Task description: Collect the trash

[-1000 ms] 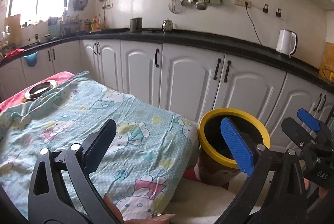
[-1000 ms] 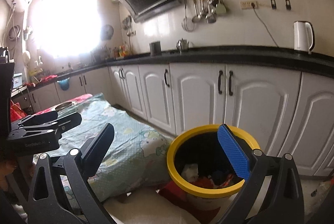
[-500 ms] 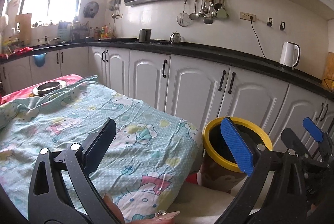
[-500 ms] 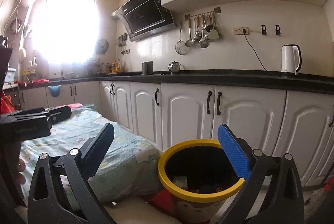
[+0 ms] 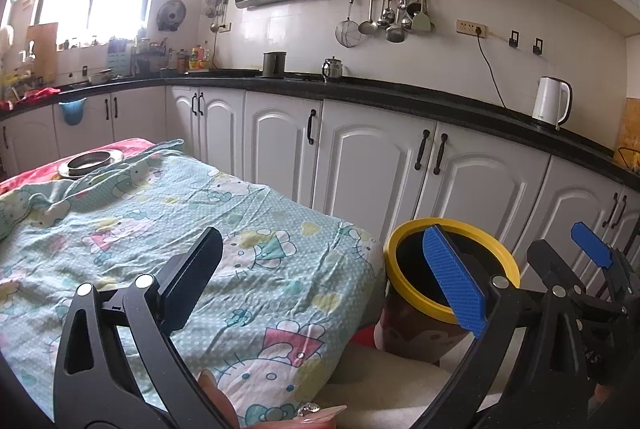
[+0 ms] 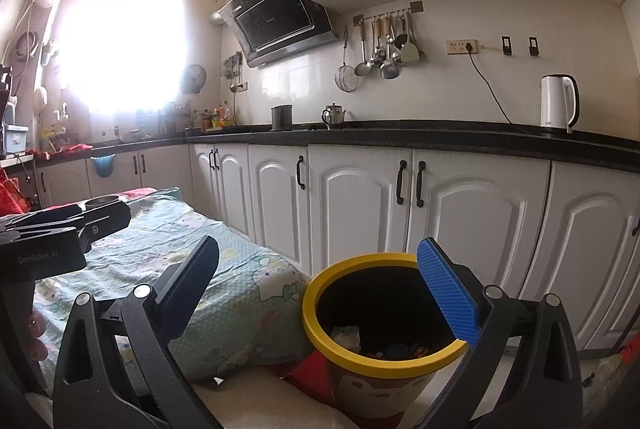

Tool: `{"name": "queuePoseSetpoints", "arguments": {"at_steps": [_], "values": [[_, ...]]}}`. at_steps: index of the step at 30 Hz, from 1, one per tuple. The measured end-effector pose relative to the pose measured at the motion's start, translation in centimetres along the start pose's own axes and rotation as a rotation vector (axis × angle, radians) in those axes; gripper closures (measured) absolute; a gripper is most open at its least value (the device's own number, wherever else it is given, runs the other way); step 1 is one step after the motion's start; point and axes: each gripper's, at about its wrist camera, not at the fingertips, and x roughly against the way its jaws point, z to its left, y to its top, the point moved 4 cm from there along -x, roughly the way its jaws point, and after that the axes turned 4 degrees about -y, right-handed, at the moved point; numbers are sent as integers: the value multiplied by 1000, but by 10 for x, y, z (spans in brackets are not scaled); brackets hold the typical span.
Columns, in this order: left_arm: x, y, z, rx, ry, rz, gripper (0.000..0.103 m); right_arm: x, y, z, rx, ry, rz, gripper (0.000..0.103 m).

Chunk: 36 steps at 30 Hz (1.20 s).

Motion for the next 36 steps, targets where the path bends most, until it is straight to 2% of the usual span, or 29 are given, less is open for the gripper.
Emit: {"name": "queuePoseSetpoints", "arguments": {"at_steps": [36], "values": [[-1,1,2,2,1,-7,11,-1,0,-1,-11,4,14,6]]}}
